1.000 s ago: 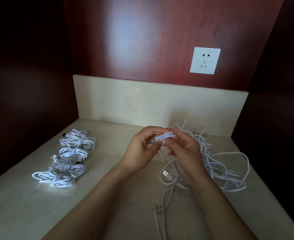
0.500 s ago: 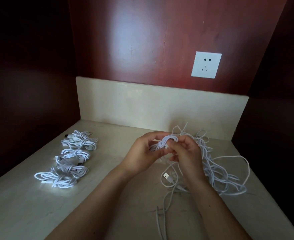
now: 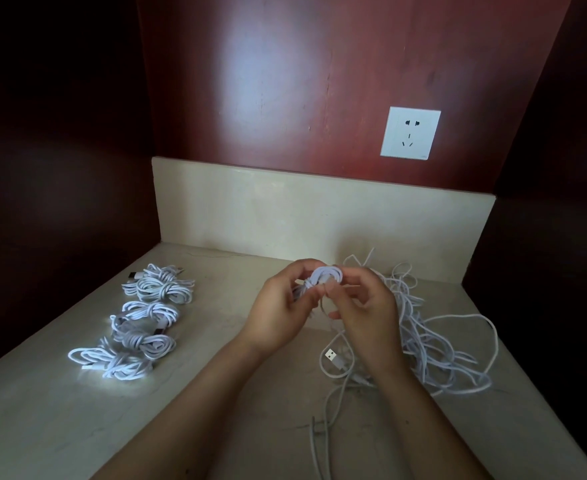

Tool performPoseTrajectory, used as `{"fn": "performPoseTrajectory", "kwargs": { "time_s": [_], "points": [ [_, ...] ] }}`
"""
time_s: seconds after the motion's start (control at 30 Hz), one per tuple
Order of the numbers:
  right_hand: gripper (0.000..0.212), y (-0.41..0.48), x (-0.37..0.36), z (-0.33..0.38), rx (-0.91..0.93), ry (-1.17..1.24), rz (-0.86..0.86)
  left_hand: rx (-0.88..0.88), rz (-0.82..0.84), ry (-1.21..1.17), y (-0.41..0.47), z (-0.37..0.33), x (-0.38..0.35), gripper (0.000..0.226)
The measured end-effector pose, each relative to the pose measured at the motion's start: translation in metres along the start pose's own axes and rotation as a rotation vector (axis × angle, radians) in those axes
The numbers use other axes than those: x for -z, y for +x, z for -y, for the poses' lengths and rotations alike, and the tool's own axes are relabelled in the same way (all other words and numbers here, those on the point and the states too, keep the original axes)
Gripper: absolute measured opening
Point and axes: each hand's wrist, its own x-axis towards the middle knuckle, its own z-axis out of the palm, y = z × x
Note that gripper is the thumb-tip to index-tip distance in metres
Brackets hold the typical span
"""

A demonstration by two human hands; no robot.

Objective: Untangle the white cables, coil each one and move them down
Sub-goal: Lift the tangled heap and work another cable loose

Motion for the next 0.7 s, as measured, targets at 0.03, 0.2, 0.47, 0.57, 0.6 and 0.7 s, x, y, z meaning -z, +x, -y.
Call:
{"fn": "performPoseTrajectory", "kwargs": {
  "time_s": [0.03, 0.2, 0.47, 0.57, 0.6, 0.7],
  "points": [
    [0.02, -0.001, -0.001, -0.001, 0.021, -0.041, 0.019, 0.005, -0.014, 0.016, 0.001, 0.001, 0.002, 0.015],
    [0.019, -0.006, -0.005, -0.001, 0.029, -0.1, 0.066, -0.037, 0.002, 0.079, 0.001, -0.003, 0.003, 0.013],
    [0.019, 0.004, -0.001, -0.006, -0.024, -0.074, 0.014, -0.079, 0.183, 0.154, 0.002, -0.003, 0.011, 0.046],
    [0.022, 0.005, 0.001, -0.009, -0.052, -0.053, -0.023, -0.03, 0.246, 0.156, 0.003, 0.001, 0.015, 0.051],
    [0.023, 0.005, 0.002, -0.01, -0.074, -0.031, -0.03, -0.01, 0.244, 0.178, 0.004, 0.003, 0.017, 0.051],
    [0.025, 0.006, 0.003, -0.009, -0.101, 0.029, -0.025, 0.061, 0.245, 0.197, 0.004, 0.002, 0.024, 0.043]
  ]
}}
